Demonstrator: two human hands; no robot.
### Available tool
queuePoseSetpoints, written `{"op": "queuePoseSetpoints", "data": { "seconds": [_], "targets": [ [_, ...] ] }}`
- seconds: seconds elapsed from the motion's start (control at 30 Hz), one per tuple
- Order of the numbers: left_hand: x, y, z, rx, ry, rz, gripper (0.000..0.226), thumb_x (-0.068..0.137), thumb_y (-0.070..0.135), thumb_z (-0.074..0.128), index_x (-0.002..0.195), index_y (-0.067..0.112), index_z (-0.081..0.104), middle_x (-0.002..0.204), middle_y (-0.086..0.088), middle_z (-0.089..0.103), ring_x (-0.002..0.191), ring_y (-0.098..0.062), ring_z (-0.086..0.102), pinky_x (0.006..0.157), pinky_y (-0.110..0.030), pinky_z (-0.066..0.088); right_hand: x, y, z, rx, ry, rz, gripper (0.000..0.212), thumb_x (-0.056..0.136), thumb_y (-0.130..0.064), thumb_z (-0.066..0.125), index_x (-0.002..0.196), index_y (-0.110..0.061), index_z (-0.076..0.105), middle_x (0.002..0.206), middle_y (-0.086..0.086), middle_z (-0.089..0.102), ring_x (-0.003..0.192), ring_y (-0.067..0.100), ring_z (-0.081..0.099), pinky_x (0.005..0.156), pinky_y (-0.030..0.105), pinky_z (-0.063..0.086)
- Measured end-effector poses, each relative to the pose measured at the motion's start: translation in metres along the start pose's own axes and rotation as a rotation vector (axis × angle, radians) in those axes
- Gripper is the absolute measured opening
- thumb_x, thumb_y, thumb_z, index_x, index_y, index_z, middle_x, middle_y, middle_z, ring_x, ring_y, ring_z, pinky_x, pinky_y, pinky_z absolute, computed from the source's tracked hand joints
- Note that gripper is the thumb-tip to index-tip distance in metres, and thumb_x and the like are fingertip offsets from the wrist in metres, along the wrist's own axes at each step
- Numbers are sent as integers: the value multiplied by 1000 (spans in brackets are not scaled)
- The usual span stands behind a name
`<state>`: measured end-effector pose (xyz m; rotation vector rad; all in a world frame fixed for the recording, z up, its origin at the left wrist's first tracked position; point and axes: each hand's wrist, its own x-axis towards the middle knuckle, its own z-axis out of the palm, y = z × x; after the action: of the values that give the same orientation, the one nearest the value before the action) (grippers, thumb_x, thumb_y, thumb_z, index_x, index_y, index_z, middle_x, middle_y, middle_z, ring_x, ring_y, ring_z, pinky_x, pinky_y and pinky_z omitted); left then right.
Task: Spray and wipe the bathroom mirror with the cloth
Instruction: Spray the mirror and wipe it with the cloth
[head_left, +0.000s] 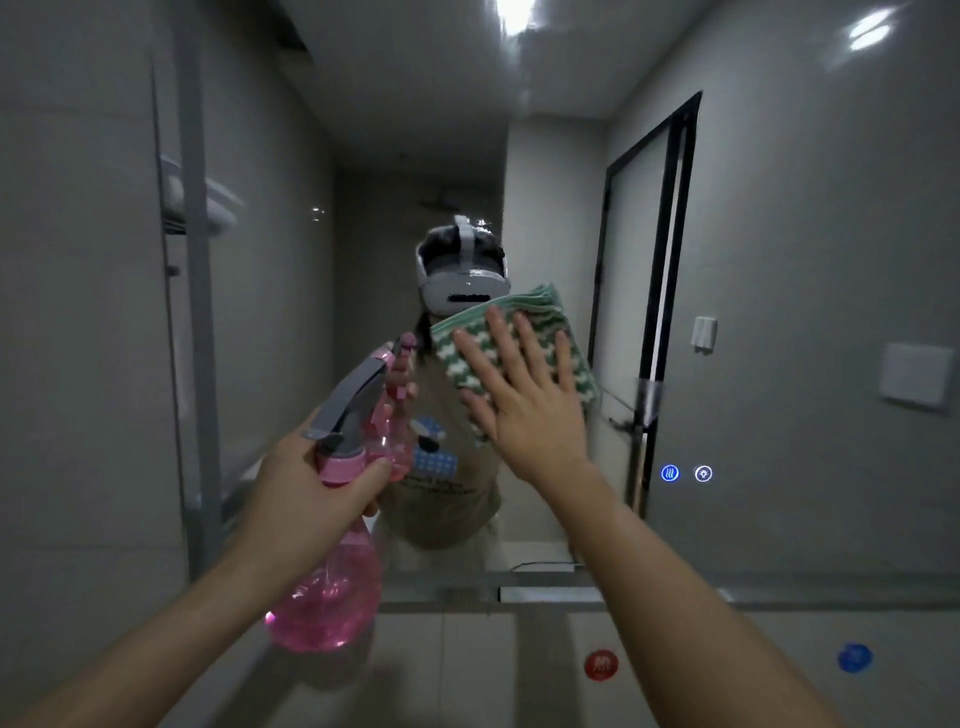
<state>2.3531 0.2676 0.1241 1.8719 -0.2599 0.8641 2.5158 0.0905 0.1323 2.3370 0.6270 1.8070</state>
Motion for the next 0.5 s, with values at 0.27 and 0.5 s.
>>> {"op": "queuePoseSetpoints", "data": {
  "seconds": [0.27, 0.5],
  "targets": [
    [1, 4, -3, 5, 8, 9, 13, 79, 5, 67, 70, 7, 59, 62, -1, 67, 47, -6, 60, 43, -9, 44, -2, 20, -4, 3, 43, 122, 53, 99, -52, 18, 148, -33, 14, 157, 4, 18, 145, 22, 13, 115, 54, 8],
    [2, -2, -53, 53, 76, 16, 33, 77, 3, 69, 47, 5, 54, 52, -3, 64, 43, -3, 57, 45, -8, 41, 47, -64, -1, 120, 100, 489, 58, 98, -51, 19, 149, -23, 17, 157, 14, 17, 143, 32, 7, 114, 53, -1]
  ]
}}
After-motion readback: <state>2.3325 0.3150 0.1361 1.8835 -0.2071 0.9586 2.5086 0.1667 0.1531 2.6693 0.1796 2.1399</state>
